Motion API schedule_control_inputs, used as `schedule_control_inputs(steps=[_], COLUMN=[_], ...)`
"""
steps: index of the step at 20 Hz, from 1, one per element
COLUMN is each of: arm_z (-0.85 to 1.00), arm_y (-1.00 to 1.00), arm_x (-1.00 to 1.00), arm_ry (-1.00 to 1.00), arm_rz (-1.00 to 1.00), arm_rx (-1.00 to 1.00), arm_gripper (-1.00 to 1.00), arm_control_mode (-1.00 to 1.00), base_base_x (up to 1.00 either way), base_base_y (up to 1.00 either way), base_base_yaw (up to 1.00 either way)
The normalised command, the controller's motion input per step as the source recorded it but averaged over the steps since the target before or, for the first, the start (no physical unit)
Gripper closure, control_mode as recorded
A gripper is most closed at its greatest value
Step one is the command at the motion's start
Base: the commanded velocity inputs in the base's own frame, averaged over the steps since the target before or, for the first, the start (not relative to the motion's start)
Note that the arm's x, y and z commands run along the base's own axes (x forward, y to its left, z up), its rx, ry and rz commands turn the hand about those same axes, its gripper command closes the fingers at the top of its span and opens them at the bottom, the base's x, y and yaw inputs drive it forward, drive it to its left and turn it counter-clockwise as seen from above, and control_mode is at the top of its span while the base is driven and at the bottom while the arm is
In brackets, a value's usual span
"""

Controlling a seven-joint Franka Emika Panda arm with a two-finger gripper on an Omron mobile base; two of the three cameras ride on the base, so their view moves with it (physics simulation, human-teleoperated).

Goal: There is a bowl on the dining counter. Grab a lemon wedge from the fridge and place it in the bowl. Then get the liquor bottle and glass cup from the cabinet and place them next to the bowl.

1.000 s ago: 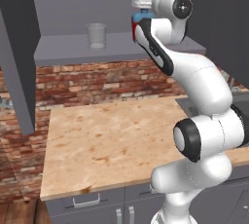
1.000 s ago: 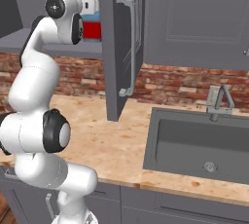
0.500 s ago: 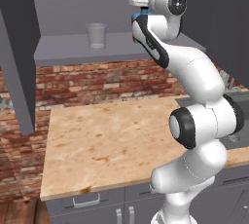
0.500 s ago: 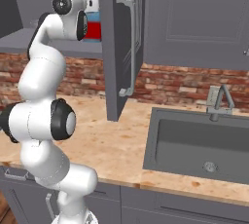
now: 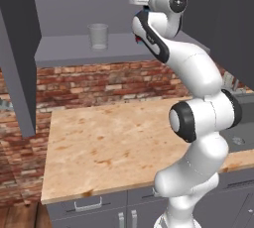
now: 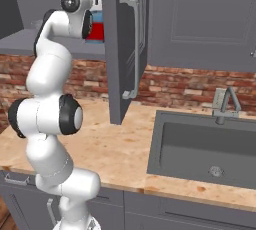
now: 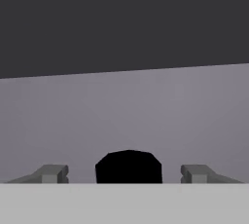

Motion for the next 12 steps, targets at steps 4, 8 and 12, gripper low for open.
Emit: schedule_control_inputs(steps=[4,8,12], arm_z=[0.00,0.00,0.00], arm_y=[-0.05,-0.12,-0.05], arm_x=[0.28,0.17,0.09], arm_ry=[0.02,0.01,0.00], arm_rz=[0.05,0.07,0.06], arm_rx=[0.00,0.00,0.00], arm_gripper=[1.00,1.00,1.00], arm_control_mode=[-1.00,-1.00,-1.00], base_base_x=[0.00,0.00,0.00], base_base_y=[0.00,0.00,0.00], base_base_yaw=[0.00,0.00,0.00])
